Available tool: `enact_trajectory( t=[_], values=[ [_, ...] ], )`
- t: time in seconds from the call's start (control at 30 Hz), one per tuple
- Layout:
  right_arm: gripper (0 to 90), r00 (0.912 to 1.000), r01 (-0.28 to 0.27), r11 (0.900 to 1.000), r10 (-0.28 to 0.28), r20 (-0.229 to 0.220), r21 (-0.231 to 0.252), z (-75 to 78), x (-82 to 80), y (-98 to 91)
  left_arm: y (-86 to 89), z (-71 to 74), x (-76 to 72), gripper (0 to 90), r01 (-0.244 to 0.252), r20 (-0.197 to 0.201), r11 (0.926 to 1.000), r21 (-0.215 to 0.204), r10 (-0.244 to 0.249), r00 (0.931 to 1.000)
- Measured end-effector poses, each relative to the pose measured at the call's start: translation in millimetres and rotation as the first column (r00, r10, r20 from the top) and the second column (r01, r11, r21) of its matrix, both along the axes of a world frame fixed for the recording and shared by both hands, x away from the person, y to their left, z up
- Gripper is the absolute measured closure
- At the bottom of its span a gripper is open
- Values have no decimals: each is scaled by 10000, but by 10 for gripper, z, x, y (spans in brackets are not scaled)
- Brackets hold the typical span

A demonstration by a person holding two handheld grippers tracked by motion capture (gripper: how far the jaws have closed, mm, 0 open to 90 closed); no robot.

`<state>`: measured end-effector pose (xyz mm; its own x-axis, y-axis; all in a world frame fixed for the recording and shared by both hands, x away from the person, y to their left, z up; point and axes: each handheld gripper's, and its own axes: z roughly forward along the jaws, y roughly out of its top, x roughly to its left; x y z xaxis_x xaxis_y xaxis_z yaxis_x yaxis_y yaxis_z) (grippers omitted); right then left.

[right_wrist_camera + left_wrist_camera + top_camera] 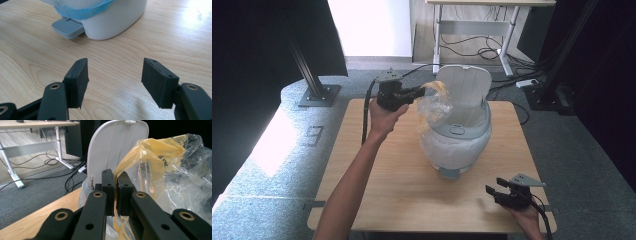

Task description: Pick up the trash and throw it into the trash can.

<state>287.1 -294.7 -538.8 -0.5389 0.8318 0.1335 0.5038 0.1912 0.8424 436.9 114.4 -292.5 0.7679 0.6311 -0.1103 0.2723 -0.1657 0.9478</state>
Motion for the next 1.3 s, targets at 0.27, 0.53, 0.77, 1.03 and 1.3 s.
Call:
enact_trajectory(
  t=[0.27,0.53,0.77,1.03,1.3],
  values=[
    [379,10000,-21,10000,21,-32,-45,-10,9,6,-75,-22,87,858,116,-199,9999,-118,-119,9997],
    [379,10000,29,10000,-29,-92,-16,-17,18,-18,-163,-9,169,858,136,-273,9998,-111,-139,9995],
    [379,9999,47,10000,-47,-113,7,-19,21,-28,-300,56,213,858,243,-165,9997,-47,-244,9996],
    [379,9999,108,9999,-107,-117,71,-16,24,-49,-462,61,273,857,423,-213,9991,12,-422,9989],
    [379,9998,144,9998,-143,-103,102,-10,27,-66,-576,82,346,857,472,-311,9989,-67,-474,9984]
  ],
)
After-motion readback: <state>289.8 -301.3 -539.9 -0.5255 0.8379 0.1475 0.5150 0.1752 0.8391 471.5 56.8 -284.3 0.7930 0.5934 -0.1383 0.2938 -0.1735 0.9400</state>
